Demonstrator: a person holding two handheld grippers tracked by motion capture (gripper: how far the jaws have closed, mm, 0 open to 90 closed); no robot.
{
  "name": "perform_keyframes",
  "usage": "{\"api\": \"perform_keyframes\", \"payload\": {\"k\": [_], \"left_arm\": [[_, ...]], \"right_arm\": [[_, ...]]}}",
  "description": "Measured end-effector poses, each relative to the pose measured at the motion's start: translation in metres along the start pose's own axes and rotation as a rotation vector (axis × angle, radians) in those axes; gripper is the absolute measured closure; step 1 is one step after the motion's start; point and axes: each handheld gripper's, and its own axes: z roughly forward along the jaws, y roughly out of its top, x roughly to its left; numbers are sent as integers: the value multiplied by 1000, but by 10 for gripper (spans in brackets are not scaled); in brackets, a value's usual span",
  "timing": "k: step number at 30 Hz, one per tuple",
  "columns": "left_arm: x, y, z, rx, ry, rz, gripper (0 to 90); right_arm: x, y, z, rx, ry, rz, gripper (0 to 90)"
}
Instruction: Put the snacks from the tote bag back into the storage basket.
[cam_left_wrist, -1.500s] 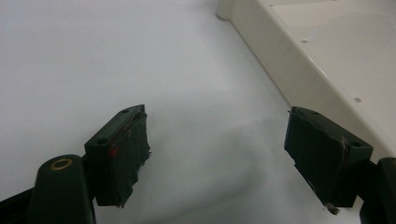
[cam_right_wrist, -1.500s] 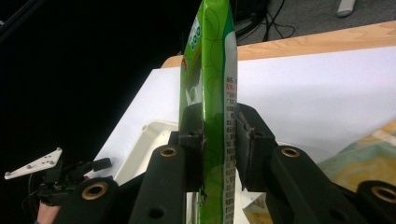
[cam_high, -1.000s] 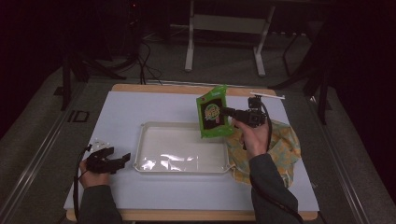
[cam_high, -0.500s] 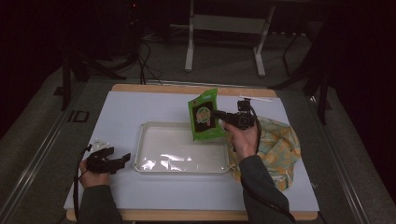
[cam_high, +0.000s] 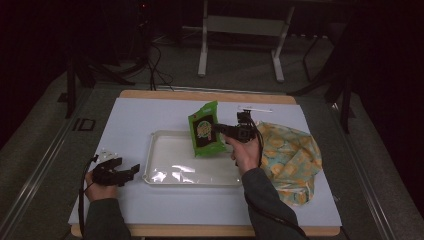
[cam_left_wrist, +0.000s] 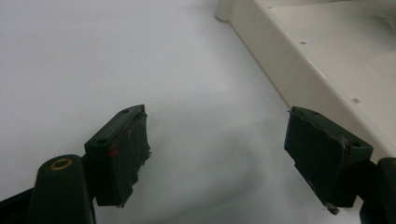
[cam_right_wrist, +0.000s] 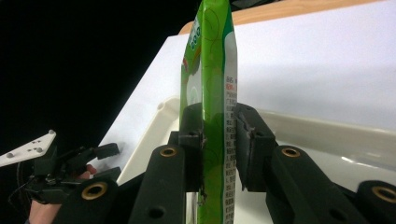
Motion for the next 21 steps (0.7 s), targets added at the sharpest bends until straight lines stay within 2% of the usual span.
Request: {"api": "perform_keyframes", "payload": {"k": [16, 21], "left_arm": [[0, 0, 0, -1, -1, 1, 219], [0, 0, 0, -1, -2, 0, 219]], "right_arm": [[13, -23, 47, 91, -2, 3, 737], [14, -28, 56, 108, -11, 7, 736]]}}
